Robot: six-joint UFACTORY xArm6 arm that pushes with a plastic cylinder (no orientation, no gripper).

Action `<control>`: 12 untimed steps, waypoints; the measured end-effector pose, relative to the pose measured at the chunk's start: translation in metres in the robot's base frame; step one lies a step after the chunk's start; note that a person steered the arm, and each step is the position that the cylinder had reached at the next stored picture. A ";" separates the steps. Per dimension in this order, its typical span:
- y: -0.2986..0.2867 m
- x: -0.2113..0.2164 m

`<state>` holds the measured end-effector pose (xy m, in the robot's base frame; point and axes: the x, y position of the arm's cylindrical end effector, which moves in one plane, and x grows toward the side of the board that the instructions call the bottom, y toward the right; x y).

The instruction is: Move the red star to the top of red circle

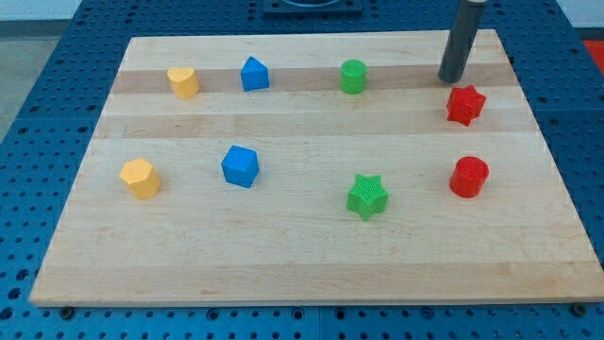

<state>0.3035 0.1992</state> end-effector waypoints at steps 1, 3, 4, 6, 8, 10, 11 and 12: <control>0.000 0.010; 0.000 0.043; 0.000 0.043; 0.000 0.070; 0.024 0.022; 0.053 0.037; 0.053 0.054; 0.053 0.085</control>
<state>0.3884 0.2525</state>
